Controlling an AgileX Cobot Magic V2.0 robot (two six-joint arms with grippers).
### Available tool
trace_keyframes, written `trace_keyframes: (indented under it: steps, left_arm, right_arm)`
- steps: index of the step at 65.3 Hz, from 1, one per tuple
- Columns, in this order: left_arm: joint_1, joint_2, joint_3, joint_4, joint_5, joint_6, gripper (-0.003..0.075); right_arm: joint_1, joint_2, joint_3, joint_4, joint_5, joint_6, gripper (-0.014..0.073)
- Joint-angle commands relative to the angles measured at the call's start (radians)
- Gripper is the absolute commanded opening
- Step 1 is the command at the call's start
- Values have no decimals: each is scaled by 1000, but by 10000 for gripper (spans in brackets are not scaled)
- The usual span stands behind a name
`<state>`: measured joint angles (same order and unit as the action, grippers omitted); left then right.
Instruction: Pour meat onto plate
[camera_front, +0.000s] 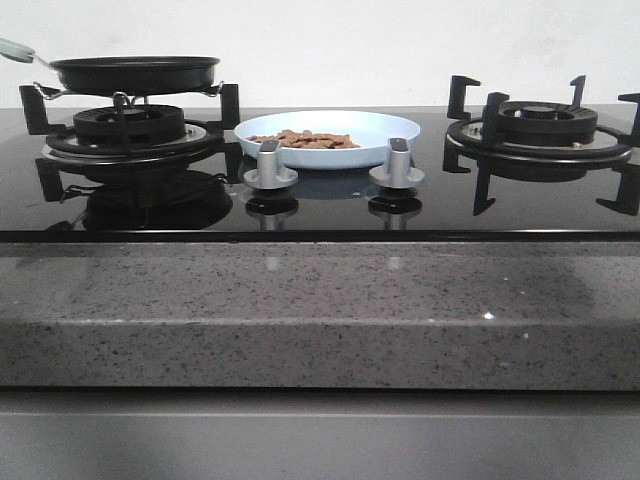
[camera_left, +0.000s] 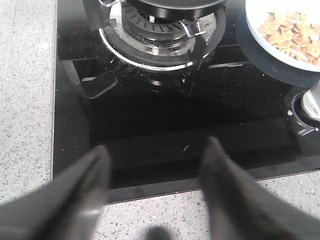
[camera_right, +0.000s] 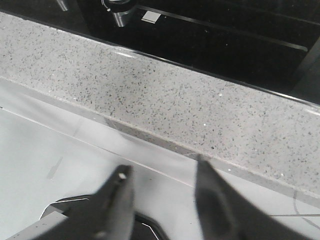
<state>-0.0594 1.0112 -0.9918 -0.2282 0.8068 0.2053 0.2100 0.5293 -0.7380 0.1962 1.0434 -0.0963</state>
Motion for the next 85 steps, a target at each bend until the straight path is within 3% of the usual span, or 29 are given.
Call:
trace_keyframes:
  steps: [1,11,15,59,70,85]
  left_arm:
    - [-6,-10,-26,-14,-64,-9,238]
    - [-6,-10,-26,-14,-64,-9,45]
    - [-6,-10,-26,-14,-64,-9,-20]
    - [-16,-29,-10,-17,-109,-9,-20]
    - [-17,-197,112,30,-197,-9,-20]
    - [38,-560,423,34,-444,-9,-20]
  right_arm:
    - [-3,4,-24,3,-48,0,146]
    - [-3,4,-24,3,-46,0,-50]
    - [-3,4,-24,3,-45,0,-65]
    - [-3,4,-24,2,-44,0,-69]
    - [-3,4,-24,4,-40,0,-69]
    - [-3,4,-24,4,-40,0,-69]
